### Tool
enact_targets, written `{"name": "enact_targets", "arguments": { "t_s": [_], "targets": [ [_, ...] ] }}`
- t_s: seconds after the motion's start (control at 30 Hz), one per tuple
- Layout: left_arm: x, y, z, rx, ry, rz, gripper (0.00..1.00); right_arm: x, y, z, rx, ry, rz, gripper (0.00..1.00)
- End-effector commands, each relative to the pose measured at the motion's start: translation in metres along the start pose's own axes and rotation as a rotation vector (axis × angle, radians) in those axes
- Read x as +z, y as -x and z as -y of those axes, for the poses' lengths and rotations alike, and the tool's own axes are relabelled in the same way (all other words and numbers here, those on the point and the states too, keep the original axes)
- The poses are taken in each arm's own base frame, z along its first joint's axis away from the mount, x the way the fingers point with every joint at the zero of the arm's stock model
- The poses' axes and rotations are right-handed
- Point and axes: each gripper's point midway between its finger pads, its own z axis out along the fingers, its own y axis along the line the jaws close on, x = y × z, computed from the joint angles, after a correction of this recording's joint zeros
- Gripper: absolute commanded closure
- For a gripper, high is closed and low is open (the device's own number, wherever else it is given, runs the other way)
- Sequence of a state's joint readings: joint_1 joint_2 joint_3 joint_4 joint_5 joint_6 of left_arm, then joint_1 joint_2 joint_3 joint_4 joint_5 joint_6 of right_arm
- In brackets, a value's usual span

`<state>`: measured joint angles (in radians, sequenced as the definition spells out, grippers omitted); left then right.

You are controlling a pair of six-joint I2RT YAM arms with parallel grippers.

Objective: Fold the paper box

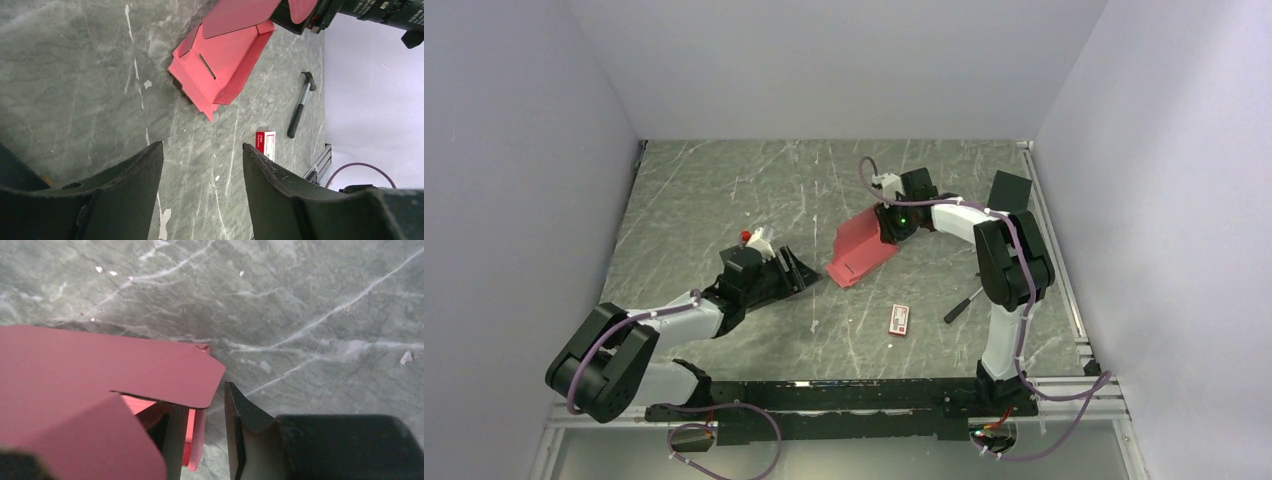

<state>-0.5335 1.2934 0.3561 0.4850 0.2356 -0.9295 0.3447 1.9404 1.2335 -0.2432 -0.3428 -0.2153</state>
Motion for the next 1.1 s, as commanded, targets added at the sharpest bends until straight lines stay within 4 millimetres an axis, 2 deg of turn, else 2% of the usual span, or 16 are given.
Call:
{"name": "enact_targets", "arguments": {
  "t_s": [0.0,0.07,0.17,0.23,0.27,0.3,0.4,0.47,0.57,0.63,0.8,0.97,1.07],
  "targets": [
    [0.005,0.013,0.026,0.023,-0.081,0.03,0.37,-0.002,0.009,0.004,-0.007,-0.043,-0.005,0.67],
    [0.006,0.011,0.028,0.035,-0.081,0.028,0.37,-0.001,0.008,0.005,-0.008,-0.054,-0.015,0.72],
    [0.011,0.006,0.036,0.064,-0.081,0.024,0.39,0.0,0.008,0.005,-0.006,-0.065,-0.019,0.87],
    [0.015,0.0,0.045,0.088,-0.093,0.019,0.44,-0.004,0.009,0.005,-0.001,-0.075,-0.003,0.97],
    [0.018,-0.003,0.05,0.096,-0.102,0.015,0.5,-0.005,0.01,0.005,0.002,-0.076,0.006,0.99],
    [0.019,-0.006,0.056,0.088,-0.119,0.011,0.6,-0.006,0.01,0.004,0.005,-0.076,0.014,1.0],
    [0.025,-0.013,0.076,0.092,-0.146,0.028,0.68,-0.009,0.01,0.002,0.018,-0.078,0.028,1.0],
    [0.031,-0.018,0.079,0.088,-0.119,0.034,0.73,-0.011,0.012,0.001,0.028,-0.083,0.04,1.0],
    [0.042,-0.022,0.08,0.029,-0.113,0.047,0.91,-0.012,0.011,0.0,0.05,-0.092,0.049,1.0],
    [0.051,-0.031,0.075,-0.017,-0.087,0.02,0.98,-0.011,0.01,-0.001,0.065,-0.103,0.051,1.0],
    [0.071,-0.034,0.059,-0.11,0.065,0.04,0.97,-0.009,0.011,-0.006,0.071,-0.107,0.055,1.0],
    [0.079,-0.024,0.043,-0.153,0.251,0.081,0.95,-0.009,0.012,-0.008,0.071,-0.105,0.055,1.0],
    [0.084,-0.024,0.028,-0.161,0.322,0.094,0.95,-0.008,0.012,-0.009,0.073,-0.102,0.053,1.0]
  ]
}}
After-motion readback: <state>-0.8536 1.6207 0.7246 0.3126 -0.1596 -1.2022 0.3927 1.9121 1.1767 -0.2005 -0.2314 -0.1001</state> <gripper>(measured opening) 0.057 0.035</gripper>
